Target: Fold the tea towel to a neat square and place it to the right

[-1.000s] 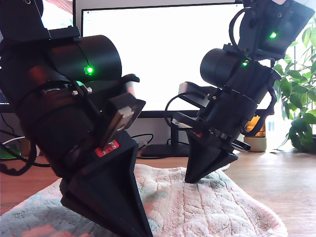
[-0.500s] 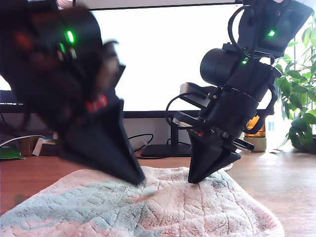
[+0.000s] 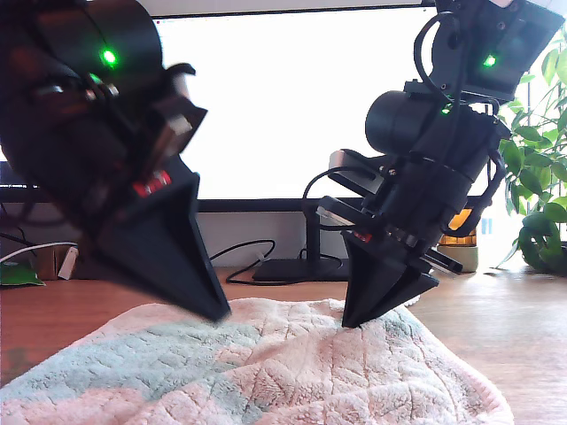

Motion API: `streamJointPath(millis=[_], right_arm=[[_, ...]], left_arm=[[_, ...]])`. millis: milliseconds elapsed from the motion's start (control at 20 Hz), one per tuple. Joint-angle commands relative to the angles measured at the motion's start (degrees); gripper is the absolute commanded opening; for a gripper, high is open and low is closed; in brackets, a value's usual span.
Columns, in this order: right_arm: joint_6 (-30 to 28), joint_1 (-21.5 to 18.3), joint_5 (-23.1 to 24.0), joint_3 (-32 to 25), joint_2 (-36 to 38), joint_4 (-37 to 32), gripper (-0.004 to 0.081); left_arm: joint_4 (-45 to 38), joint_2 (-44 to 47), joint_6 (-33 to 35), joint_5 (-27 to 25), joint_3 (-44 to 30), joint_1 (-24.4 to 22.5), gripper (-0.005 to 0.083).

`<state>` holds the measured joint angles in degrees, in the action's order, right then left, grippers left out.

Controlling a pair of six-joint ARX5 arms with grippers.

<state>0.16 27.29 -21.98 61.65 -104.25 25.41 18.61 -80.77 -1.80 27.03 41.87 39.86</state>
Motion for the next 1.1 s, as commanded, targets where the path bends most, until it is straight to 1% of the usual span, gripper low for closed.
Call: streamJointPath(millis=[0,150,250,300,450,550,650,750,900,950,1050], right_arm=[[0.24,-0.04,-0.20,1.36,0.74,-0.24,-0.0013],[0.26,-0.04,-0.13,1.86,1.62,-0.37,-0.0013],[0.11,-0.04,-0.04,1.86,2.21,-0.76,-0.0013],[-0.72,-0.04,0.04,1.86,2.64,-0.96,-0.0013],[-5.62,0.07,0.07,1.86,5.51,-0.52,-0.0013],[-6.62,0.07,0.35,1.84,8.15,-0.48,-0.0013],[-6.88,0.07,2.56,1.79,10.69,-0.46,-0.0013],[-8.55,0.07,3.19,1.73,13.29,-0.22,-0.0013],[-11.04,0.09,3.08,-0.11,17.77,-0.79,-0.0013],[-11.63,0.07,2.99,-1.49,19.45,-1.36,-0.0012],[-14.84,0.07,2.78,-4.85,23.21,-1.60,-0.0013]], left_arm=[[-0.09,2.29,0.77,-0.70,-0.79,-0.44,-0.0021],[0.37,4.57,0.81,-2.16,-0.79,-0.98,-0.0021],[1.36,6.29,2.16,-4.00,-0.79,-0.96,-0.0021],[1.57,7.34,2.97,-5.14,-0.79,-0.96,-0.0021],[1.66,10.86,4.87,-7.41,-0.81,-0.96,-0.0021],[1.55,13.27,5.84,-8.98,-0.81,-0.98,-0.0021],[1.05,15.47,7.08,-9.70,-0.83,-1.11,-0.0021],[0.85,17.40,8.39,-9.68,-1.01,-1.99,-0.0021],[1.05,20.22,10.93,-8.22,-2.27,-4.87,-0.0021],[0.98,21.24,11.61,-7.23,-3.08,-6.16,-0.0021],[0.90,23.80,14.75,-3.76,-5.03,-8.55,-0.0021]])
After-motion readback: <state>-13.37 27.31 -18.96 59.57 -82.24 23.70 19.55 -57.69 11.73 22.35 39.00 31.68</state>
